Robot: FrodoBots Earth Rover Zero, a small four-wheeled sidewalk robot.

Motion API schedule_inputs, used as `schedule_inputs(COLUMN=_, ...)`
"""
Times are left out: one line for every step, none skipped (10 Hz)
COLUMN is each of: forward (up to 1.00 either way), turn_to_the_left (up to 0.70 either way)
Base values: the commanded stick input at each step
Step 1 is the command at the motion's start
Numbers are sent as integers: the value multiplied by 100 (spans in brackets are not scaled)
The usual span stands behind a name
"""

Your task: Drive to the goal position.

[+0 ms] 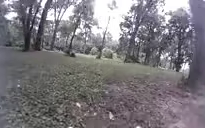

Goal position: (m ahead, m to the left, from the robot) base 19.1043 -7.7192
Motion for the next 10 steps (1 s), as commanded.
schedule_inputs(forward=70, turn_to_the_left=0)
schedule_inputs(forward=70, turn_to_the_left=0)
schedule_inputs(forward=70, turn_to_the_left=-1)
schedule_inputs(forward=70, turn_to_the_left=-1)
schedule_inputs(forward=70, turn_to_the_left=0)
schedule_inputs(forward=70, turn_to_the_left=0)
schedule_inputs(forward=70, turn_to_the_left=0)
schedule_inputs(forward=70, turn_to_the_left=0)
schedule_inputs(forward=70, turn_to_the_left=0)
schedule_inputs(forward=70, turn_to_the_left=0)
